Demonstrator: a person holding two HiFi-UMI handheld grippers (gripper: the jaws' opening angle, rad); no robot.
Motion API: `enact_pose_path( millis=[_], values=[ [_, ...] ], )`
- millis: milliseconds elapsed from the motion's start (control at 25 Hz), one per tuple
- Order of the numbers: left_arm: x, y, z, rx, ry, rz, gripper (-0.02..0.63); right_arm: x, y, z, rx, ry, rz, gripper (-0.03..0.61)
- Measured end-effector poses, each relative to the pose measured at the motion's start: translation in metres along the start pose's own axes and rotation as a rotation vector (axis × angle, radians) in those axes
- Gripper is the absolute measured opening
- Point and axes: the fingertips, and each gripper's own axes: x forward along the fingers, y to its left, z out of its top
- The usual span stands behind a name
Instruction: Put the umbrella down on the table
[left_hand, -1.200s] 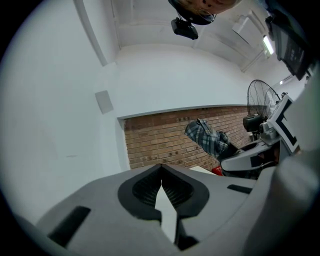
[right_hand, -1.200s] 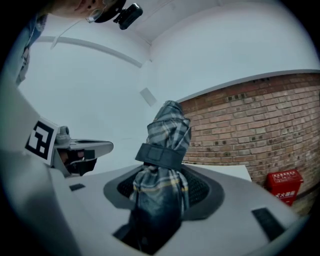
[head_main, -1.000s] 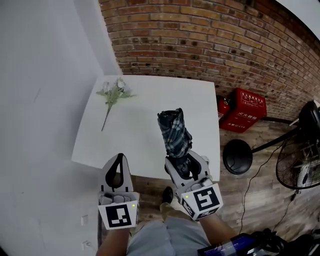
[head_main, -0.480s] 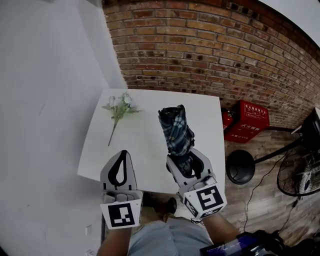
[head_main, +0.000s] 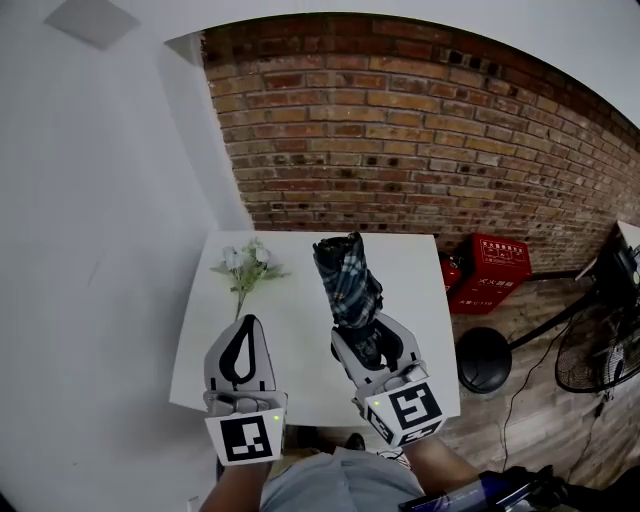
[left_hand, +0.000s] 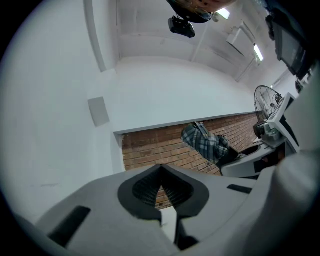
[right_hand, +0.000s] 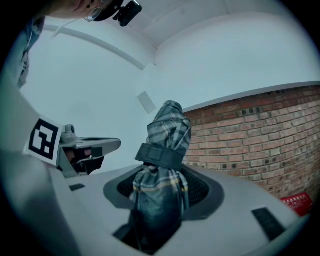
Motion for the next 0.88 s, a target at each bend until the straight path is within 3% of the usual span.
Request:
enact_pose_path(
  millis=[400, 880],
  values=[
    [0.025, 0.021, -0.026, -0.008, 0.043, -0.040, 0.008, 0.031, 0.003, -0.016, 0.000, 0.068, -0.031, 0.209],
    [0.033, 0.018, -0.078, -0.016, 0.118, -0.066, 0.009, 0.039, -0.004, -0.088, 0.037, 0.226, -0.071, 0.209]
  ],
)
